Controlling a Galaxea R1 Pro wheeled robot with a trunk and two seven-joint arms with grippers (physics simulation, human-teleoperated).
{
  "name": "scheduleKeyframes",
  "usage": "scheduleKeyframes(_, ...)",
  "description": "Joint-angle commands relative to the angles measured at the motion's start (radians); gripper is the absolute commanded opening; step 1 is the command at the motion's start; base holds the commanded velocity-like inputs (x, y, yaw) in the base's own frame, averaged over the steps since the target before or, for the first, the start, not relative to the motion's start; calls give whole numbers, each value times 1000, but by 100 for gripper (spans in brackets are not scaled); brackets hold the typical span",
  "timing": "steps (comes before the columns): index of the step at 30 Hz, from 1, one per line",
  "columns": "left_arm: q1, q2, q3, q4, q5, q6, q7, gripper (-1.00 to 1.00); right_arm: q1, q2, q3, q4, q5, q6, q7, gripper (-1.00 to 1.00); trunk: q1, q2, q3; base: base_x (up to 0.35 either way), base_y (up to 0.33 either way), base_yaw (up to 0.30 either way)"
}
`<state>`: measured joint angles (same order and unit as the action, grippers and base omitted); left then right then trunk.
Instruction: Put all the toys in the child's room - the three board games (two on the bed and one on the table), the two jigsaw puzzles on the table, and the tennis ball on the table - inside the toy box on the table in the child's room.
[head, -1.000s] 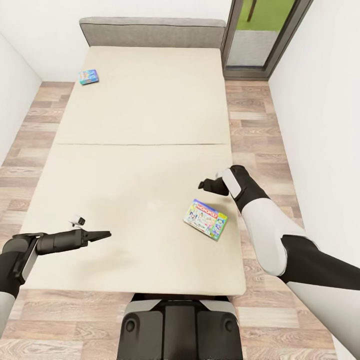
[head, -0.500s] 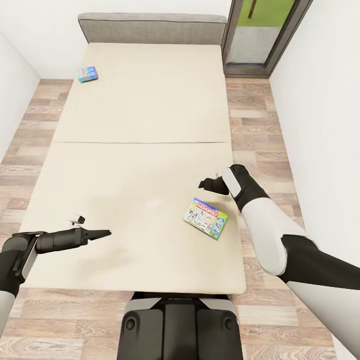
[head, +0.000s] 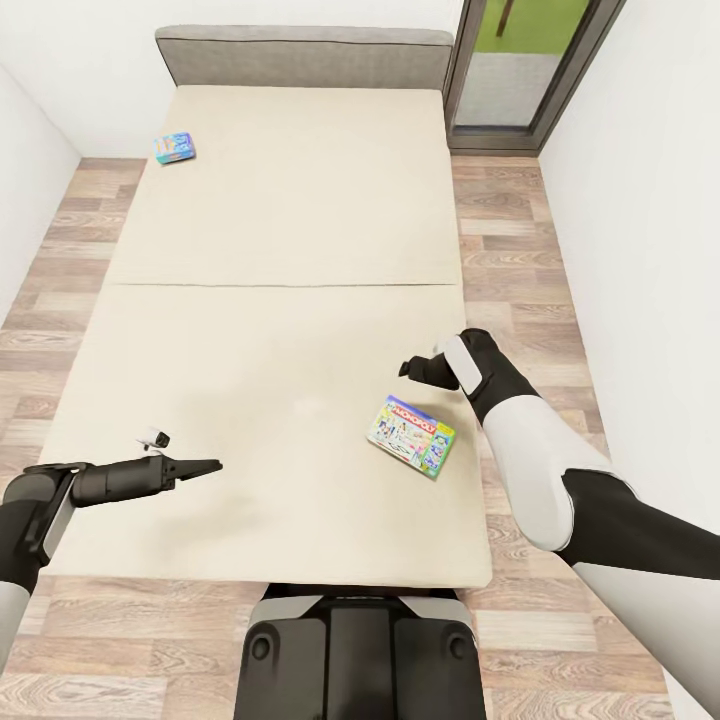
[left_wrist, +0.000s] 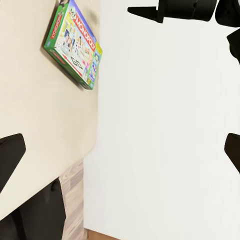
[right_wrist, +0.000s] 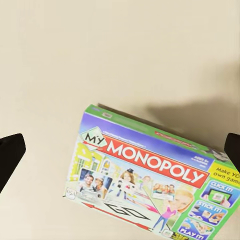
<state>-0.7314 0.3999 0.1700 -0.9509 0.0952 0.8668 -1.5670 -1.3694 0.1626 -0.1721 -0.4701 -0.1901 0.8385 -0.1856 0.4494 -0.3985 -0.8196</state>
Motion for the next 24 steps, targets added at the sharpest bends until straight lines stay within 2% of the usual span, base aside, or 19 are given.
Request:
scheduleKeyframes(1, 0, 0, -1, 0, 0, 10, -4, 100, 0, 1, -4, -2, -11, 3, -10, 100, 1, -2, -1, 0, 0, 0)
scheduleKeyframes(11, 0, -1, -1, 0, 0, 9, -4, 100, 0, 2, -4, -26, -11, 6, -11, 100, 1, -2, -4, 0, 0, 0)
scheduleKeyframes(24, 0, -1, 0, 0, 0, 10, -4, 100, 0, 2, -4, -31, -12, 5, -11, 100, 1, -2, -22, 0, 0, 0)
